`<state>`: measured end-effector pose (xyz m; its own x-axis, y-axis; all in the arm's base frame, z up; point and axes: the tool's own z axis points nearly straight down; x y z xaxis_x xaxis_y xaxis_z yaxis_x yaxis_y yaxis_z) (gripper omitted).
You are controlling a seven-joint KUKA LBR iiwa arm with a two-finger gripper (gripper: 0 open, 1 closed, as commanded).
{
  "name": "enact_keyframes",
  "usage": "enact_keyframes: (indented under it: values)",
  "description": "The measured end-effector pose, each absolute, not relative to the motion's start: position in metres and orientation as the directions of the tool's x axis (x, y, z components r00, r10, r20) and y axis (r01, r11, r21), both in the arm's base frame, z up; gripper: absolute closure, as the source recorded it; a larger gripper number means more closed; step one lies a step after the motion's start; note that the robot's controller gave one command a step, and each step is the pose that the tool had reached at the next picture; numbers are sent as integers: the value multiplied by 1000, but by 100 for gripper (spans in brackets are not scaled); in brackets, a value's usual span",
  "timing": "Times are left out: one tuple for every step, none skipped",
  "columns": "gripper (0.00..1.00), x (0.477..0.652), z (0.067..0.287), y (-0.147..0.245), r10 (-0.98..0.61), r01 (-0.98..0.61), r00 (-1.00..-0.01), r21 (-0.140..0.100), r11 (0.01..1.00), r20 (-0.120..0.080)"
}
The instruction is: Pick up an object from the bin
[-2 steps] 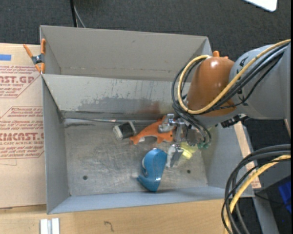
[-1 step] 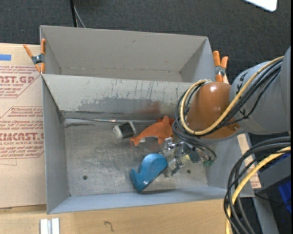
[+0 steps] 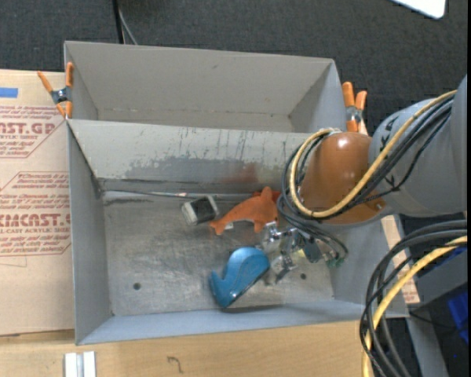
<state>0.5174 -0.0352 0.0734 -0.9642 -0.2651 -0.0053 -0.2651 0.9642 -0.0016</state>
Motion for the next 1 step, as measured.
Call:
enact_keyframes:
  values:
    - [100, 517, 74, -35, -266, -266, -964, -2, 964, -4]
